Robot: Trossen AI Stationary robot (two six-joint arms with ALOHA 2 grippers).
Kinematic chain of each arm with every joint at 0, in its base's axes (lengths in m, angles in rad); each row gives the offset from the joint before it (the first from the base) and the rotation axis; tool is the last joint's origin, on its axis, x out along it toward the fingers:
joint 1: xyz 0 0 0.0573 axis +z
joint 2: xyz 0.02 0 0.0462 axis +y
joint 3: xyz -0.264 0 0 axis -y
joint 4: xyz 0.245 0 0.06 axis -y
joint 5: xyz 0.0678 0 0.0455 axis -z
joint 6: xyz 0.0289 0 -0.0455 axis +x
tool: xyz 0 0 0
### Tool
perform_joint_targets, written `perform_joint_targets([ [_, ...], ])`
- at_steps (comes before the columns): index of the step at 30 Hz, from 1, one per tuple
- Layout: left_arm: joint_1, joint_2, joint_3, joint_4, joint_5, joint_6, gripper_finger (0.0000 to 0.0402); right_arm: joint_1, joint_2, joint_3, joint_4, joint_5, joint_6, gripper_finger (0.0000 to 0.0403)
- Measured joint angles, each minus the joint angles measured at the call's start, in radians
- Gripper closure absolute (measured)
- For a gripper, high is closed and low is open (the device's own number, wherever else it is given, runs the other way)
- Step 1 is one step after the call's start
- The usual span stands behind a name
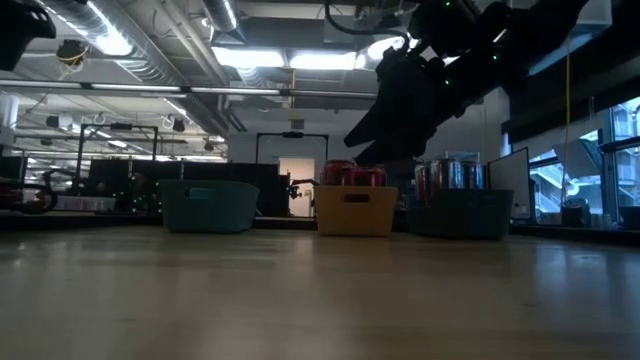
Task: Sort soda cans
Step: Put the top left white pink soda can into the green bin
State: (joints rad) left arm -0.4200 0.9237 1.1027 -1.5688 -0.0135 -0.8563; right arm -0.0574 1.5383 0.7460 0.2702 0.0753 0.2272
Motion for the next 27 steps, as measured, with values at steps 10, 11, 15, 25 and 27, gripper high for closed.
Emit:
perform_joint_targets([
  [10, -0.117, 0.0, -0.078, -0.003, -0.027, -0.029, 0.0053, 0.0, 0.0, 0.0, -0.001, -0.008, 0.0, 0.0043],
  [11, -0.125, 0.0, -0.093, -0.003, -0.023, -0.033, 0.0053, 0.0, 0.0, 0.0, -0.002, -0.008, 0.0, 0.0043],
  [15, -0.142, 0.0, -0.123, 0.018, -0.006, -0.058, 0.0053, 0.0, 0.0, 0.0, -0.002, -0.008, 0.002, 0.0043],
  [25, -0.168, -0.001, -0.196, 0.071, 0.01, -0.057, 0.0053, 0.0, 0.0, 0.0, 0.012, -0.006, 0.003, 0.0043],
  [27, -0.168, 0.0, -0.228, 0.08, 0.011, -0.059, 0.0053, 0.0, 0.0, 0.0, 0.012, -0.006, 0.003, 0.0043],
])
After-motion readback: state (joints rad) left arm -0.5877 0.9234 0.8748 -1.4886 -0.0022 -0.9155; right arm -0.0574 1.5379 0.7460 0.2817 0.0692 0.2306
